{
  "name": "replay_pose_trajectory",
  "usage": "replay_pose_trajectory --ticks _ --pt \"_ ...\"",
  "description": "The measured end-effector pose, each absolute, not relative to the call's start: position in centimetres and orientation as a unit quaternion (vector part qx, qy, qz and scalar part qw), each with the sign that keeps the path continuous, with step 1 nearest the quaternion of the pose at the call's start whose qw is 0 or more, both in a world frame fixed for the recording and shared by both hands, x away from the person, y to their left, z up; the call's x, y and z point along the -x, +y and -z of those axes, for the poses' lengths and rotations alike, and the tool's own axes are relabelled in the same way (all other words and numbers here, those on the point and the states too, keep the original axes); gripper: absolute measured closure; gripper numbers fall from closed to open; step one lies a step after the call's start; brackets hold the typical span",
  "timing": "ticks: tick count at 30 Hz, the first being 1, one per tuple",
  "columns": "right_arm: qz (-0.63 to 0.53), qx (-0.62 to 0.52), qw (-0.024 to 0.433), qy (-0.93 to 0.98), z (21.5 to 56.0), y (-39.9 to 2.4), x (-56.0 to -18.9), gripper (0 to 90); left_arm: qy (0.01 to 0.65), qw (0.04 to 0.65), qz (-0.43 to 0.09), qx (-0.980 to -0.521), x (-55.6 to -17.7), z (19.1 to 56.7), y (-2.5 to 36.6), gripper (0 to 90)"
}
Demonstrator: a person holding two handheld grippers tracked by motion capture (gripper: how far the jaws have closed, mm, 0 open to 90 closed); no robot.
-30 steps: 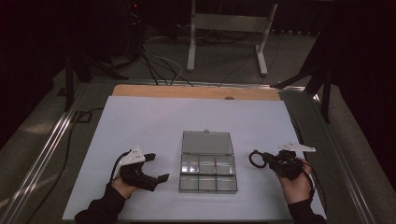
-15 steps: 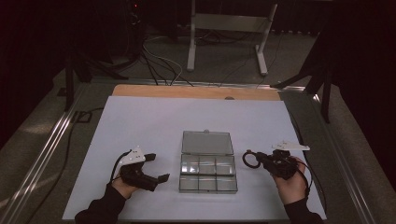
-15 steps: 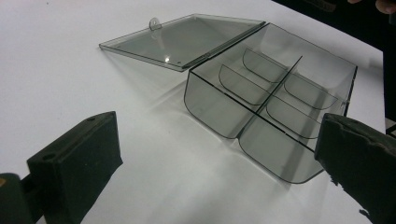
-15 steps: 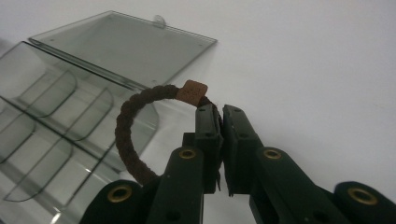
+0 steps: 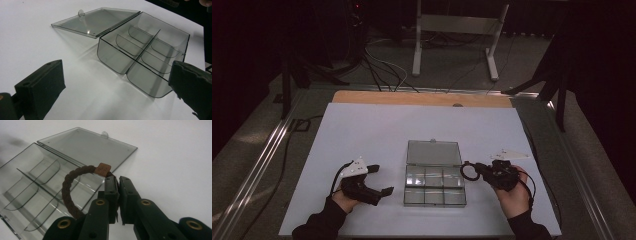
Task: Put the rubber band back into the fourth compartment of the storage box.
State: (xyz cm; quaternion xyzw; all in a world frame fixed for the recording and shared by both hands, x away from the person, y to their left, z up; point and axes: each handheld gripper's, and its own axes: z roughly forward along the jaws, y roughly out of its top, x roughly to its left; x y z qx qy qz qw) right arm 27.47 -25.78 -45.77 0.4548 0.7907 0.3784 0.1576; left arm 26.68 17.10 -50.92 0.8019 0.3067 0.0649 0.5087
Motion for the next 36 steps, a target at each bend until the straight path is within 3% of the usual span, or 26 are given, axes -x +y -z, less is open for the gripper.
replay_pose_trajectory --ticks 36 --pt "-0.391 -0.383 0.118 0.829 45.6 -19.3 -27.6 85.1 0.307 0.505 -0.066 -0.804 -26.6 50.9 17.1 1.1"
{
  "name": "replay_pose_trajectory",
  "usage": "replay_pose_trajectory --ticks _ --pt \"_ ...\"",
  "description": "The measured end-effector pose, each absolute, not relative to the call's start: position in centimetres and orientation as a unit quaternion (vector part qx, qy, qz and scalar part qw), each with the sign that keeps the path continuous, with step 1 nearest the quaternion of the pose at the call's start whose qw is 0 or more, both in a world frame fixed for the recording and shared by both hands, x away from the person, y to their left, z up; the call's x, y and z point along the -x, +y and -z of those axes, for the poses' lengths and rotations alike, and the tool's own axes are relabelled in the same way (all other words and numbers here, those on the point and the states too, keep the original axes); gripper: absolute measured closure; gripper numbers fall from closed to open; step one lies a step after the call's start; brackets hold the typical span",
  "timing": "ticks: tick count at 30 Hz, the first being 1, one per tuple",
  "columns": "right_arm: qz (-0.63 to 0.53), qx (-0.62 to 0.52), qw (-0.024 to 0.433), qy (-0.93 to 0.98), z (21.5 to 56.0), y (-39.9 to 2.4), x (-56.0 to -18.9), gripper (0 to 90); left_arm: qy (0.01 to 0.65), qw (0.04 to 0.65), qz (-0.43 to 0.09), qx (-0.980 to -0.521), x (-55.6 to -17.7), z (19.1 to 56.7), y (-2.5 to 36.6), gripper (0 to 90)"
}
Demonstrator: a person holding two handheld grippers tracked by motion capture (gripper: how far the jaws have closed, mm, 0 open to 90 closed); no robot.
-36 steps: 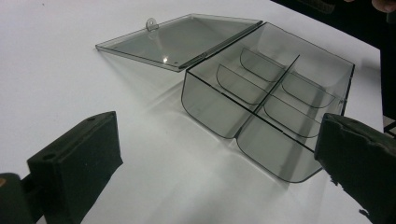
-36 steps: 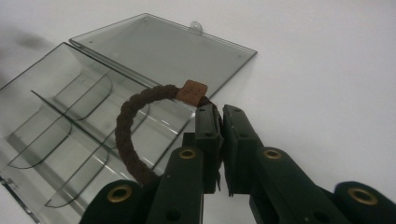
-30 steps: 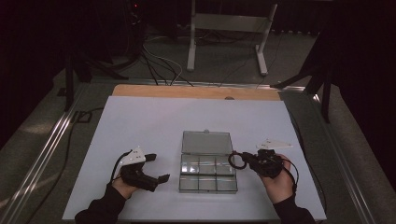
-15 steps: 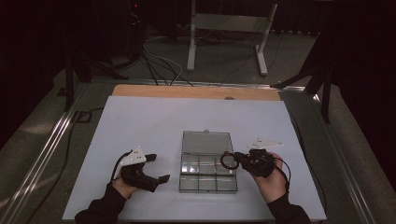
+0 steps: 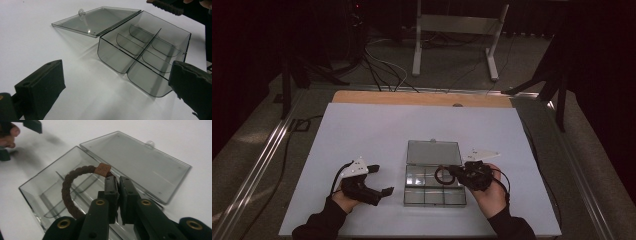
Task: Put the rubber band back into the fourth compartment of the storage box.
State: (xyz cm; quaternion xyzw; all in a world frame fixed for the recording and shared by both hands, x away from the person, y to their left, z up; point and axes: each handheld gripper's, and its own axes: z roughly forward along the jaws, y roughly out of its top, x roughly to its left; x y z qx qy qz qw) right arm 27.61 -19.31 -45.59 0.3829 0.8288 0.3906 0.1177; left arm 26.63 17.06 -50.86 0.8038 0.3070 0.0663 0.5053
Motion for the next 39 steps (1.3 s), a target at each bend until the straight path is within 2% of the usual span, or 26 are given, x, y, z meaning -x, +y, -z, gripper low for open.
replay_pose_trajectory --ticks 27,39 --pt "-0.384 -0.316 0.068 0.865 47.3 -12.8 -26.8 84.8 0.308 0.507 -0.067 -0.802 -26.7 50.8 17.2 1.1" --pt "-0.368 -0.302 0.071 0.877 48.3 -11.7 -26.7 84.6 0.307 0.508 -0.068 -0.802 -26.7 50.8 17.2 1.1"
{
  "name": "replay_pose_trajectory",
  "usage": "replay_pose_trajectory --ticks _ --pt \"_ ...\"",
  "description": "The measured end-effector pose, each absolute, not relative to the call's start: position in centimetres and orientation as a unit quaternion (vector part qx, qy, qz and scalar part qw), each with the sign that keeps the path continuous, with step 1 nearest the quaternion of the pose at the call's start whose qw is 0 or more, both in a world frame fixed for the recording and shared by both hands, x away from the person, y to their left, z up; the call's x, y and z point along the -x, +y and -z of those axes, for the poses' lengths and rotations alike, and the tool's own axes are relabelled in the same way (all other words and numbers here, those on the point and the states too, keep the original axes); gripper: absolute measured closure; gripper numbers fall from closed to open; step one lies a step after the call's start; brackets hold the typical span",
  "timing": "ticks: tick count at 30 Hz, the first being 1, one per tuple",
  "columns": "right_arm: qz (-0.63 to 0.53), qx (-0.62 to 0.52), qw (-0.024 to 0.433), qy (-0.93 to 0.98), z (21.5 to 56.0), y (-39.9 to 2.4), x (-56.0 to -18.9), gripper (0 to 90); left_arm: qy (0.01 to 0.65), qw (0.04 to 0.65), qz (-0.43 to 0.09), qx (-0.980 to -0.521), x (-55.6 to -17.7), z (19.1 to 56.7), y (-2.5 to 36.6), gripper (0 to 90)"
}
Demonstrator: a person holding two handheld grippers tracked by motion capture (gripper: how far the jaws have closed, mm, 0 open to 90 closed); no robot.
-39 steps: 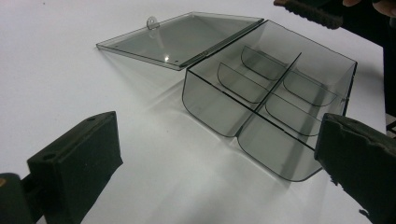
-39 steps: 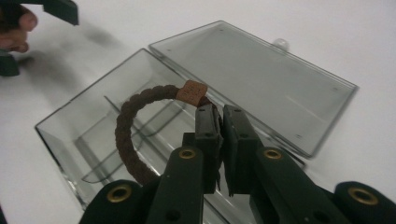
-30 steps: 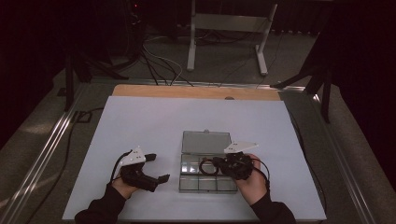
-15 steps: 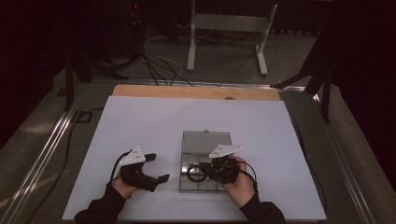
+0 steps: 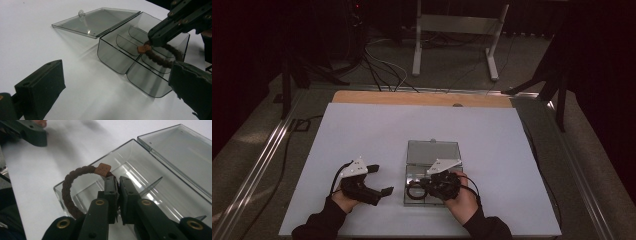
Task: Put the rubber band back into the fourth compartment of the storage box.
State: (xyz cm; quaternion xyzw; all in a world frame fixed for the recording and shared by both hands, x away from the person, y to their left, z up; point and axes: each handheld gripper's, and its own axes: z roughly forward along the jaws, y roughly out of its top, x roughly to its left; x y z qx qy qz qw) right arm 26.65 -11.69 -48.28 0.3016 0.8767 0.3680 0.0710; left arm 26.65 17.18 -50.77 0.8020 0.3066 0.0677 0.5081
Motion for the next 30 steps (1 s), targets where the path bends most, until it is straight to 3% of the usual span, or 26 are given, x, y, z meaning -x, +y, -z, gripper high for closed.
replay_pose_trajectory --ticks 21,30 --pt "-0.34 -0.284 0.074 0.893 49.26 -10.93 -26.39 82.7 0.306 0.508 -0.067 -0.803 -26.65 50.8 17.18 1.1" --pt "-0.371 -0.295 0.041 0.88 49.02 -11.2 -26.53 71.8 0.307 0.509 -0.066 -0.802 -26.67 50.8 17.2 1.1"
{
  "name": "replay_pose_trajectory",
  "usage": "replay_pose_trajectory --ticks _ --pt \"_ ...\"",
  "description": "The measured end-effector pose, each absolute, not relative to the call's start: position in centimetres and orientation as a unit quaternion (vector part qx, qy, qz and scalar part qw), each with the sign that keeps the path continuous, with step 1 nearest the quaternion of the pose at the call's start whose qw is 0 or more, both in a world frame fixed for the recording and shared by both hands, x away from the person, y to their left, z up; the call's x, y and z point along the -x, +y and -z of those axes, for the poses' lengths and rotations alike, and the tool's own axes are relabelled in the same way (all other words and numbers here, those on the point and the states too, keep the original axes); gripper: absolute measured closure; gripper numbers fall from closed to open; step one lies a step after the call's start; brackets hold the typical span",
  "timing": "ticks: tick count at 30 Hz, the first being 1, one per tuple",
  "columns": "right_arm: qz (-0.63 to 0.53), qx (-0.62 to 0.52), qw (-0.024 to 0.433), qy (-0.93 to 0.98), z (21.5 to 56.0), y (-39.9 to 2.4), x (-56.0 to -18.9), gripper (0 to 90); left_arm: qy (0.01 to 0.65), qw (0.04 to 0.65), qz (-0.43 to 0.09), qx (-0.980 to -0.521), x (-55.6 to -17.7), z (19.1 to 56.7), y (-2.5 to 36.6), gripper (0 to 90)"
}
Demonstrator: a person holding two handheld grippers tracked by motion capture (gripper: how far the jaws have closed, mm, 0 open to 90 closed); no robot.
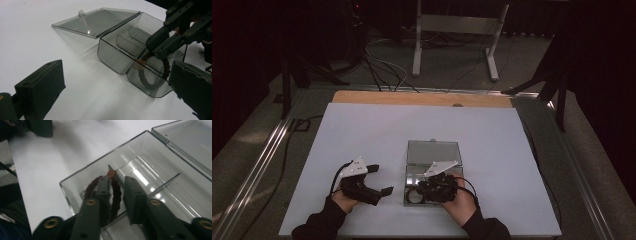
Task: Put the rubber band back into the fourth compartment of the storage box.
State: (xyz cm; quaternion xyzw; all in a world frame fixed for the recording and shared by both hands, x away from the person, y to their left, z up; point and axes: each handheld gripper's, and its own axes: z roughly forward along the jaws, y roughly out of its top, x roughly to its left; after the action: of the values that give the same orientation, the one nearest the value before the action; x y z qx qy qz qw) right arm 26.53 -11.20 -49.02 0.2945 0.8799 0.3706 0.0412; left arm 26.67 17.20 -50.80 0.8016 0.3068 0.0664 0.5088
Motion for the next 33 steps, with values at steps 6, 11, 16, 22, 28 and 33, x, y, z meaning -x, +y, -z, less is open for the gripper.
replay_pose_trajectory --ticks 6,11,16,22,28,33 --pt "-0.397 -0.296 0.029 0.868 48.5 -11.6 -26.6 56.8 0.307 0.51 -0.066 -0.801 -26.7 50.8 17.2 1.1" --pt "-0.413 -0.295 0.037 0.861 48.0 -12.0 -26.6 45.8 0.307 0.51 -0.067 -0.801 -26.6 50.7 17.2 1.1" --pt "-0.432 -0.304 0.044 0.848 47.4 -12.9 -26.8 35.6 0.306 0.51 -0.065 -0.801 -26.7 50.7 17.2 1.1" --pt "-0.46 -0.321 0.061 0.826 46.4 -14.6 -27.2 28.7 0.307 0.509 -0.067 -0.801 -26.6 50.7 17.2 1.1" --pt "-0.479 -0.331 0.084 0.809 45.5 -16.2 -27.4 21.2 0.308 0.511 -0.065 -0.8 -26.7 50.7 17.2 1.1" --pt "-0.492 -0.339 0.09 0.797 45.2 -17.4 -27.7 15.3 0.309 0.512 -0.063 -0.799 -26.7 50.6 17.2 1.1"
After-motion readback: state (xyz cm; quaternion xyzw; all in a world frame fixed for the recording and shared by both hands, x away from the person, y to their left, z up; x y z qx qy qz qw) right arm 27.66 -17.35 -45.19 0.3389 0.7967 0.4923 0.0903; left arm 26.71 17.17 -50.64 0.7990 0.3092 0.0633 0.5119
